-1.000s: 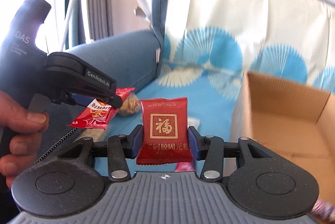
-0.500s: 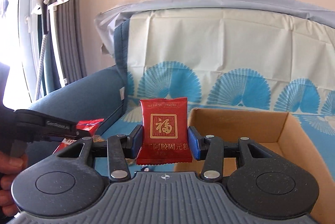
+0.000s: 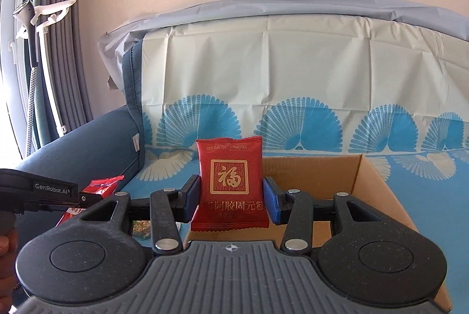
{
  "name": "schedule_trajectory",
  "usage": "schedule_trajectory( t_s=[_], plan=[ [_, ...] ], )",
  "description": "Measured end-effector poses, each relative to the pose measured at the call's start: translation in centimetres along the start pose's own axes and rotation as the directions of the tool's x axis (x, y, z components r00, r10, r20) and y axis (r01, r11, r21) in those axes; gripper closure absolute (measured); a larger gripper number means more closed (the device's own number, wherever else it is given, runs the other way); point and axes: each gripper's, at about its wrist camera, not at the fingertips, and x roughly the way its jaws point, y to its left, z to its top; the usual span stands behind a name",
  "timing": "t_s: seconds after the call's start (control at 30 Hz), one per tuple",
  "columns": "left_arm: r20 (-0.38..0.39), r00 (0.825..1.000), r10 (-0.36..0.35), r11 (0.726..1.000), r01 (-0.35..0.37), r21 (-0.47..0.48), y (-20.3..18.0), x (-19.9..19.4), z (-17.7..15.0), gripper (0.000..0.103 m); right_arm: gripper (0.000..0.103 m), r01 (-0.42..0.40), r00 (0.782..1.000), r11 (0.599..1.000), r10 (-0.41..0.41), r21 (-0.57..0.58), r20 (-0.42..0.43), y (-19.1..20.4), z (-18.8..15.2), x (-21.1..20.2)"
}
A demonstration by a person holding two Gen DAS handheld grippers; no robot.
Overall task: Organize snacks
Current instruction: 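Carry the red packet with the right tool while the left tool carries the chip bag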
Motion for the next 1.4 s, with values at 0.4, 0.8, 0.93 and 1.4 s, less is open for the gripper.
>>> schedule_trajectory(
  t_s=[0.4, 0.8, 0.93, 1.4],
  plan=[
    [0.022, 0.997, -0.074, 0.995, 0.072, 0.07, -3.8, 0.5, -0.4, 0.054, 0.055, 0.059, 0.997, 0.994, -0.054, 0.095, -0.05, -5.0, 0.0, 2.1],
    [0.078, 0.984, -0.163, 0.959, 0.14, 0.245, -9.6, 1.0, -1.7, 0.054, 0.055, 0.082, 0.995, 0.99, -0.075, 0.116, -0.063, -6.5, -0.3, 1.7],
    [0.089, 0.977, -0.193, 0.948, 0.163, 0.274, -10.5, 0.9, -2.1, 0.054, 0.055, 0.095, 0.994, 0.988, -0.087, 0.121, -0.065, -6.7, -0.4, 1.7],
    [0.093, 0.966, -0.241, 0.934, 0.205, 0.292, -10.8, 0.4, -2.6, 0.054, 0.055, 0.149, 0.987, 0.98, -0.141, 0.133, -0.074, -6.5, -0.5, 2.0]
  ],
)
